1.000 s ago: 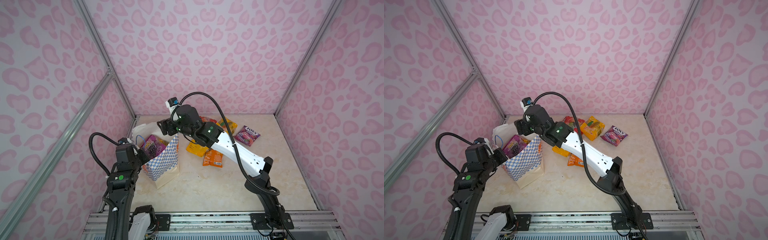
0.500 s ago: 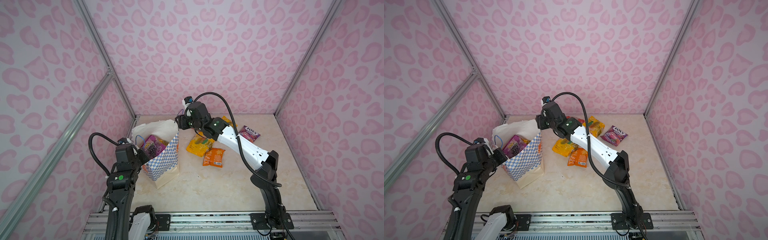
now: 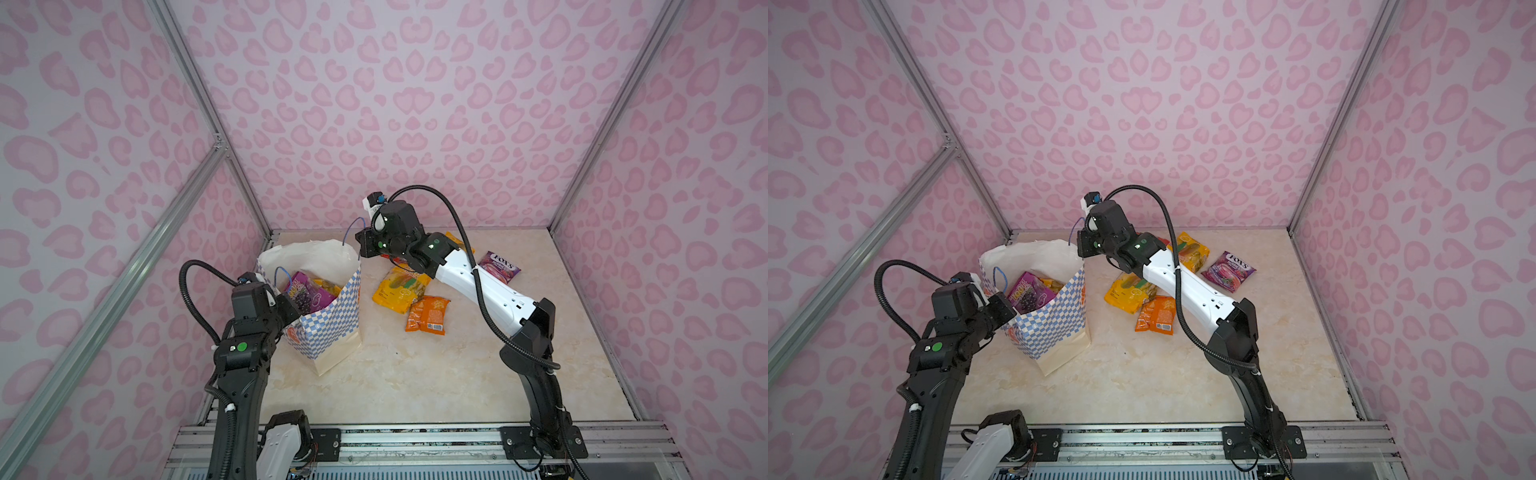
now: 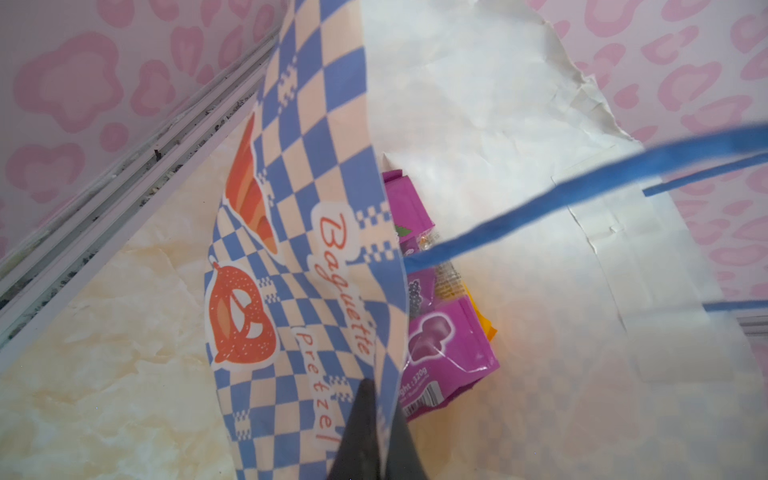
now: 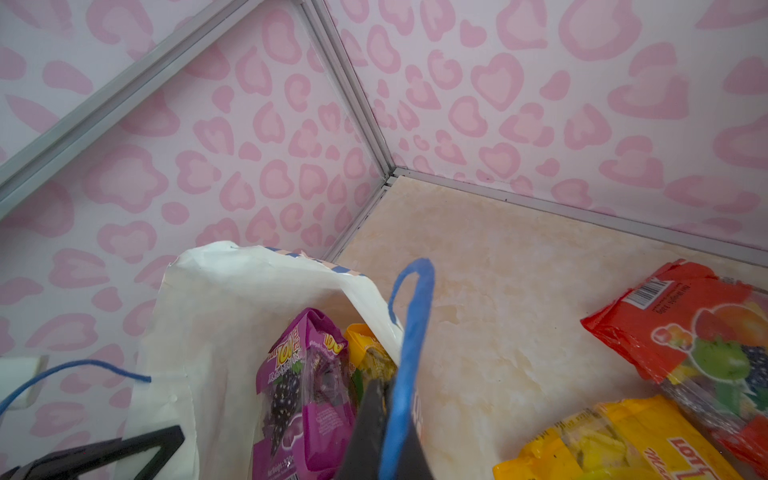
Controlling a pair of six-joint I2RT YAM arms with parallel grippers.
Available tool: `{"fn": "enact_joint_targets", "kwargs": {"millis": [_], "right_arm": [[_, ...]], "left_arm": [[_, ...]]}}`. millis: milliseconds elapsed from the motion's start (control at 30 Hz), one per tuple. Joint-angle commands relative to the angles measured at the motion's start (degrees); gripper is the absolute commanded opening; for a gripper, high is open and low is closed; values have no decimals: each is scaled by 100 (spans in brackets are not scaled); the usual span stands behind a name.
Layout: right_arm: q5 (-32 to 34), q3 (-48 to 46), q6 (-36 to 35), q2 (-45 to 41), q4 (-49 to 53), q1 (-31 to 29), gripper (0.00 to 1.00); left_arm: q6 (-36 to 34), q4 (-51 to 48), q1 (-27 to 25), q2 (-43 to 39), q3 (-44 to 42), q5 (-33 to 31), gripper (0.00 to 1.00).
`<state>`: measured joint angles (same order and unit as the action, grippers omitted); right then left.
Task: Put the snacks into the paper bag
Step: 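Release the purple grape bag inside and raise the right gripper, then move the right gripper back over the orange chip pack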
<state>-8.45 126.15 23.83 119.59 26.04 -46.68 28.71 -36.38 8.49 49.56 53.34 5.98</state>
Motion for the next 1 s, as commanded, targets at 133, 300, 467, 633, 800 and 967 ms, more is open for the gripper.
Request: {"fn": "enact_joint_targets", "kwargs": {"millis": [133, 300, 467, 633, 800, 967], "right_arm": [[411, -1532, 64, -1142, -1063, 308, 0], [886, -2824, 102, -2074, -1469, 434, 0], [1439, -3950, 133, -3113, -1834, 429, 0], [1789, -4873, 274, -3842, -2111, 371, 0], [1612, -4907, 345, -3696, -1968, 343, 20], [1586, -4768, 255, -3698, -1606, 305, 65]], "left_arm": [[329, 174, -199, 840, 723, 888, 3], [241, 51, -587, 1617, 1194, 1076, 3], [216, -22, -962, 2183, 1527, 1337, 3], [128, -194, -1119, 2377, 1731, 1433, 3], [-41, -290, -1122, 2157, 1662, 1030, 3], [-193, -239, -1121, 1898, 1423, 983, 3]]}}
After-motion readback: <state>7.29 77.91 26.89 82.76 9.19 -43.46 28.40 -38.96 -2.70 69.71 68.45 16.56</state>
